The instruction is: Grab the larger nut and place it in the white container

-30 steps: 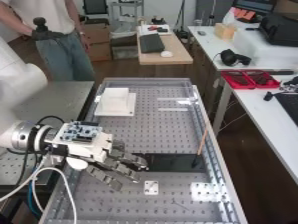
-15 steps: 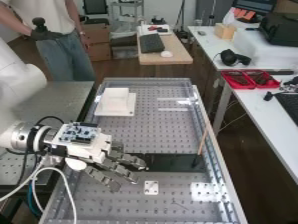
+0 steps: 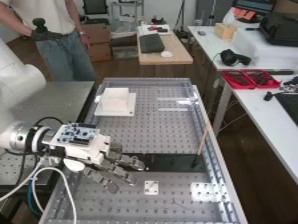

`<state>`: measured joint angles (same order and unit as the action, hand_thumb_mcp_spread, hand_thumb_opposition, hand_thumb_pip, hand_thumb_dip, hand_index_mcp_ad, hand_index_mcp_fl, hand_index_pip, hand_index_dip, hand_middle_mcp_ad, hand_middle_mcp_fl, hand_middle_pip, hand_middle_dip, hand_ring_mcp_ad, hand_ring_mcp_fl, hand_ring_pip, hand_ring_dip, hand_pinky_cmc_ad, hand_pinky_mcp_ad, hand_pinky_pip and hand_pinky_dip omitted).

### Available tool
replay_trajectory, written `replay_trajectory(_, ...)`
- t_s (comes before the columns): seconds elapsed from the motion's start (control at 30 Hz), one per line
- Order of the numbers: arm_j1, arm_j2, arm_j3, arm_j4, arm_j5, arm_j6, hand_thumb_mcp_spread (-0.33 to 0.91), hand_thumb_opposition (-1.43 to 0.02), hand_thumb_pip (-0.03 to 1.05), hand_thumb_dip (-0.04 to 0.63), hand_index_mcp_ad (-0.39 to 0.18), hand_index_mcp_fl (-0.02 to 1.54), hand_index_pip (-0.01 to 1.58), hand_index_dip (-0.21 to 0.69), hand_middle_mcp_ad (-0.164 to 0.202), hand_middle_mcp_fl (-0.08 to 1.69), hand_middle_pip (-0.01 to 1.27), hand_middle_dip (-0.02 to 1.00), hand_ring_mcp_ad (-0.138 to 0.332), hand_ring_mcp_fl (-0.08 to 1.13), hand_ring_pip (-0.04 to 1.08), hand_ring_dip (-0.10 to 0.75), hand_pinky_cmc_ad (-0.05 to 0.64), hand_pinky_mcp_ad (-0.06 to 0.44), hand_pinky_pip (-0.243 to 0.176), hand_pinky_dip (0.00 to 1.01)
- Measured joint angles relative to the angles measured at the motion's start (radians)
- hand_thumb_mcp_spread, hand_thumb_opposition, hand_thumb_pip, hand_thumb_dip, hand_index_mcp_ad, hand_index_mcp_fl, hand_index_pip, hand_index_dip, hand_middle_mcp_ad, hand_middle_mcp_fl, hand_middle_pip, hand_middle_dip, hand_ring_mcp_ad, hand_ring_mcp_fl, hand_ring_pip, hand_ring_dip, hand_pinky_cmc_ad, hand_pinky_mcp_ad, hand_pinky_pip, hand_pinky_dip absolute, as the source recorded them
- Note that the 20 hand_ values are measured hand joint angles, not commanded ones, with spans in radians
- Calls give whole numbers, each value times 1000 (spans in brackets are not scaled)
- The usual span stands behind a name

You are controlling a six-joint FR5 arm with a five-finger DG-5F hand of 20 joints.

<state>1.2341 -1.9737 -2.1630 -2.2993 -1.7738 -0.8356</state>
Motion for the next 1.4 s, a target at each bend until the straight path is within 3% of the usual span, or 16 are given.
replay_trajectory(0.3,3,-7,-1,17,6,8,311,-881,810,188,-138,19,1553,124,52,3,117,154,164,0,279,91,346,309,-89,833)
replay_trajectory(0.53,7,-12,1,18,7,12,323,-853,813,197,-133,131,1545,101,56,3,117,154,162,0,279,91,349,293,-89,833)
replay_trajectory(0.7,6,-13,3,22,5,16,321,-853,805,188,-89,215,1524,87,52,3,119,154,147,0,279,91,335,293,-89,833)
replay_trajectory(1.0,2,-12,14,9,-1,16,323,-860,757,188,-87,295,1518,61,54,5,120,154,145,0,281,91,335,293,-89,801)
replay_trajectory(1.4,35,45,15,23,-27,36,318,-862,737,187,-87,346,1520,65,58,3,122,154,134,0,276,94,335,290,-89,799)
